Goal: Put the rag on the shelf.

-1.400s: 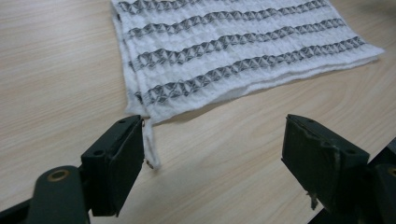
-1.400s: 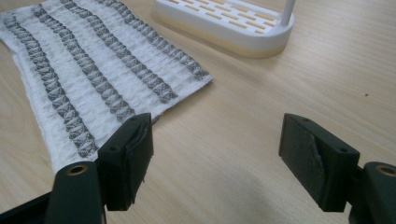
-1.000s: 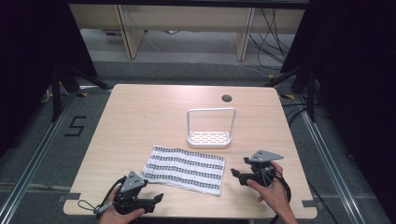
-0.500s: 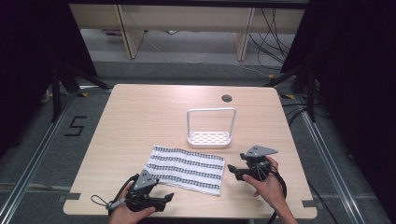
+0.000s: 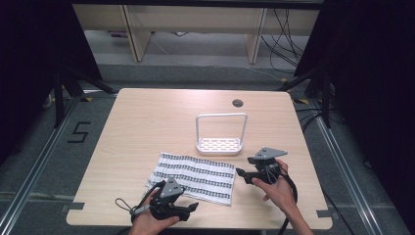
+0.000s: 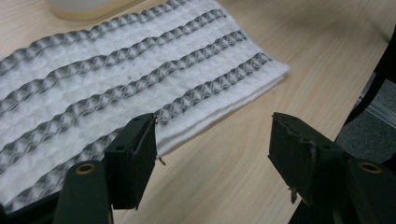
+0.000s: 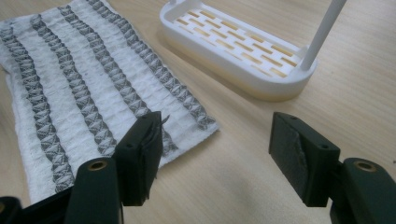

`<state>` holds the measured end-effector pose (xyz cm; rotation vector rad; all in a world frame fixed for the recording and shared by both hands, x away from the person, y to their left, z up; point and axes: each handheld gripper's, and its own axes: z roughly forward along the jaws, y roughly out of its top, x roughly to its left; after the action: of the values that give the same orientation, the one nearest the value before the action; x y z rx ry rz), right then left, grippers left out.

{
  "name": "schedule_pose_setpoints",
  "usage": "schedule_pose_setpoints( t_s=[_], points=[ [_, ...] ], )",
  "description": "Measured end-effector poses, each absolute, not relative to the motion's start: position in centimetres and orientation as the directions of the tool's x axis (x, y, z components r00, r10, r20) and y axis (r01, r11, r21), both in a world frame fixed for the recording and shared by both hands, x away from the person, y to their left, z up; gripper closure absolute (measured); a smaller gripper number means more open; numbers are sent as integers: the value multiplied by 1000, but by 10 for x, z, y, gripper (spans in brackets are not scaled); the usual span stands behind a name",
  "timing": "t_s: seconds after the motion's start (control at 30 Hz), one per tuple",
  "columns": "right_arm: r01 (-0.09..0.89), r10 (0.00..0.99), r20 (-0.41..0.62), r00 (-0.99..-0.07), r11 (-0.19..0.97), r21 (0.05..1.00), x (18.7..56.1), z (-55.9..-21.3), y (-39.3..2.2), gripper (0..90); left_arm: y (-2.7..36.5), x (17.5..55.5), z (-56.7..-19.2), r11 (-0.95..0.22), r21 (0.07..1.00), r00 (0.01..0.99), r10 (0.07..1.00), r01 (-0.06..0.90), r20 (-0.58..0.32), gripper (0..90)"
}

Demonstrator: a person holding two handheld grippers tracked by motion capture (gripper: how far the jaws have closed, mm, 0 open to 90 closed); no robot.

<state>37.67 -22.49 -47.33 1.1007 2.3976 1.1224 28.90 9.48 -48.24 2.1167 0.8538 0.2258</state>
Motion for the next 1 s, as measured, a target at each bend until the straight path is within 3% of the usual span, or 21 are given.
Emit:
schedule_pose_setpoints(
  t_s=[0.23,1.0],
  points=[
    [488,708,29,-706,457,744,386,-473,-218,407,68,295,-485,-471,751,790,604,462,-107,368],
    [531,703,46,-710,491,690,405,-484,-202,477,8,311,-494,-563,710,863,490,423,-125,499]
  ],
)
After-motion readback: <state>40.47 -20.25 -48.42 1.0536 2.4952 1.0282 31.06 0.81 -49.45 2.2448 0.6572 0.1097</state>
